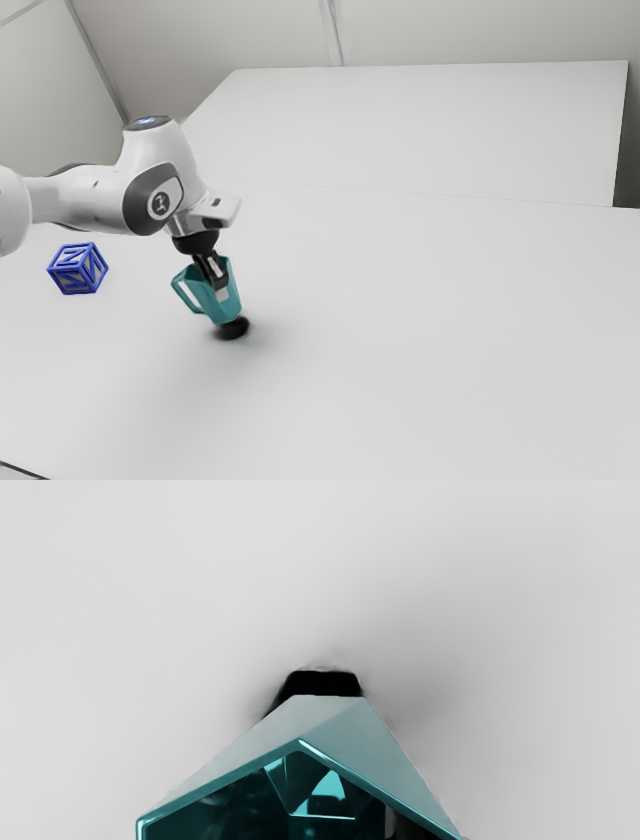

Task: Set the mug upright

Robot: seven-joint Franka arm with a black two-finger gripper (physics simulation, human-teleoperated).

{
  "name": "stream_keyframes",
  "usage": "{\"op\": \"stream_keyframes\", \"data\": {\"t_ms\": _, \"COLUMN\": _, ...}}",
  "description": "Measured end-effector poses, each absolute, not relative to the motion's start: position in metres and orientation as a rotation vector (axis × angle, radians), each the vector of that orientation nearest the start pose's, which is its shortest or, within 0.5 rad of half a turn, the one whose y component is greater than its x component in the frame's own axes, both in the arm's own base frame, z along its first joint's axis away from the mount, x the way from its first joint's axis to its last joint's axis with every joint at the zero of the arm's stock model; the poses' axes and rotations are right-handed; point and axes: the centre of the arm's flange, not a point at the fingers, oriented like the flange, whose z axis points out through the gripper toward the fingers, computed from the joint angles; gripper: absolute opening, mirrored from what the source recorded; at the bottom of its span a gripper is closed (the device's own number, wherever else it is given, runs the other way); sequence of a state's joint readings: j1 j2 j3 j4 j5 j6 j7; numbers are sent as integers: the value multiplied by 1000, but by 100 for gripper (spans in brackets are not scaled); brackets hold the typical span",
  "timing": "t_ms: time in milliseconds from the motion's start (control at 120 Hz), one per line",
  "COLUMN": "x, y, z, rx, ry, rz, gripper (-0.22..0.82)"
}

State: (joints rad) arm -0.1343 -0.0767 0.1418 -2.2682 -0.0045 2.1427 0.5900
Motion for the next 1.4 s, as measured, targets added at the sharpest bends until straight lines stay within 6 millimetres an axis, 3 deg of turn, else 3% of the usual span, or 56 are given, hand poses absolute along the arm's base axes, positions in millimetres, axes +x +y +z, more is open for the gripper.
{"op": "stream_keyframes", "data": {"t_ms": 75, "x": 496, "y": 15, "z": 386, "rx": -3030, "ry": 852, "rz": 52, "gripper": -18}}
{"op": "stream_keyframes", "data": {"t_ms": 208, "x": 494, "y": -16, "z": 388, "rx": -2977, "ry": 906, "rz": 28, "gripper": -18}}
{"op": "stream_keyframes", "data": {"t_ms": 500, "x": 490, "y": -42, "z": 371, "rx": -2963, "ry": 875, "rz": -19, "gripper": -18}}
{"op": "stream_keyframes", "data": {"t_ms": 967, "x": 500, "y": -48, "z": 335, "rx": -2979, "ry": 777, "rz": -19, "gripper": -18}}
{"op": "stream_keyframes", "data": {"t_ms": 1200, "x": 501, "y": -50, "z": 338, "rx": -2979, "ry": 765, "rz": -40, "gripper": 29}}
{"op": "stream_keyframes", "data": {"t_ms": 1400, "x": 507, "y": -49, "z": 360, "rx": -2964, "ry": 763, "rz": -109, "gripper": 48}}
